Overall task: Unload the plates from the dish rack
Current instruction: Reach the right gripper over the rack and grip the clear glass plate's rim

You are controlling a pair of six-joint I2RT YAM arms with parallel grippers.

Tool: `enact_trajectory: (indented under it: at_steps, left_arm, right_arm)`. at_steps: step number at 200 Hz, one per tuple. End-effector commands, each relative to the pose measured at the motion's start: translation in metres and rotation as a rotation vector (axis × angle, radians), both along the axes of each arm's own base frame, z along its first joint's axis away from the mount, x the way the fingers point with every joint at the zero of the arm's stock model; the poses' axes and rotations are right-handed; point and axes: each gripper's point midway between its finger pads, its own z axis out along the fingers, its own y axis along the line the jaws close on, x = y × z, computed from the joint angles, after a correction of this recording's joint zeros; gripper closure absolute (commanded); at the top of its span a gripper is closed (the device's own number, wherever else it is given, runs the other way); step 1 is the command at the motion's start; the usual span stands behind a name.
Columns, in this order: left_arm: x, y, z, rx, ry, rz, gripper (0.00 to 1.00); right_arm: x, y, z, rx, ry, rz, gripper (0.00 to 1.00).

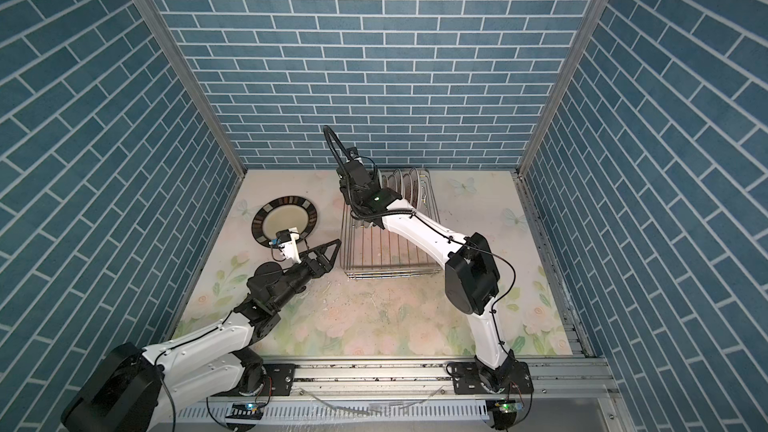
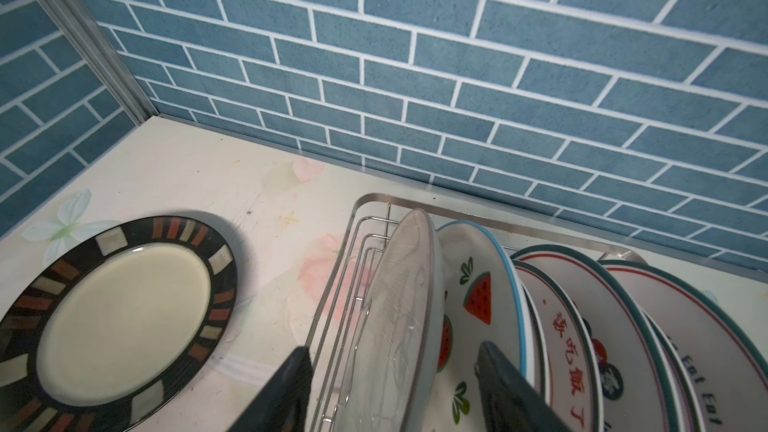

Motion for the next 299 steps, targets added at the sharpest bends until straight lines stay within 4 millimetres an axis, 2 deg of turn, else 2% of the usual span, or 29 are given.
enact_trajectory:
  at_steps: [1,15,34,46,47,52,63,101,124,183,208,250,299]
  left_arm:
    - [0.004,-0.006,0.018,-0.04,-0.038,-0.009,0.0]
    - [0.007,-0.003,0.012,-0.045,-0.02,0.024,0.0]
    - [0.009,-0.001,0.009,-0.048,-0.013,0.038,0.0]
    - [0.009,-0.001,0.009,-0.047,-0.014,0.04,0.0]
    - [0.009,-0.001,0.009,-0.047,-0.014,0.039,0.0]
    - [0.009,-0.001,0.01,-0.045,-0.016,0.037,0.0]
    - [0.008,-0.001,0.01,-0.044,-0.015,0.035,0.0]
    - [0.006,0.001,0.012,-0.039,-0.014,0.038,0.0]
    - [0.004,0.003,0.011,-0.042,-0.016,0.044,0.0]
    - [0.002,0.009,0.009,-0.02,-0.006,0.068,0.0]
    - [0.002,0.012,0.008,-0.027,-0.001,0.081,0.0]
    - [0.001,0.014,0.008,-0.029,0.002,0.088,0.0]
    - [0.002,0.016,0.005,-0.033,0.029,0.104,0.0]
  right_arm:
    - [0.005,-0.004,0.002,-0.015,0.001,-0.061,0.38]
    - [0.009,-0.003,-0.005,-0.033,0.026,-0.081,0.46]
    - [0.013,0.0,-0.014,-0.048,0.054,-0.098,0.47]
    - [0.014,0.001,-0.011,-0.038,0.048,-0.105,0.48]
    - [0.016,0.002,-0.018,-0.048,0.055,-0.108,0.49]
    - [0.018,0.003,-0.027,-0.06,0.062,-0.114,0.5]
    - [0.02,0.003,-0.031,-0.067,0.064,-0.128,0.51]
    - [0.029,-0.001,-0.036,-0.082,0.058,-0.175,0.53]
    - [0.032,0.001,-0.041,-0.069,0.061,-0.181,0.61]
    - [0.042,-0.007,-0.052,-0.084,0.056,-0.25,0.6]
    - [0.044,-0.002,-0.058,-0.077,0.064,-0.236,0.63]
    - [0.044,-0.003,-0.058,-0.071,0.065,-0.245,0.63]
    - [0.047,-0.01,-0.058,-0.084,0.064,-0.283,0.69]
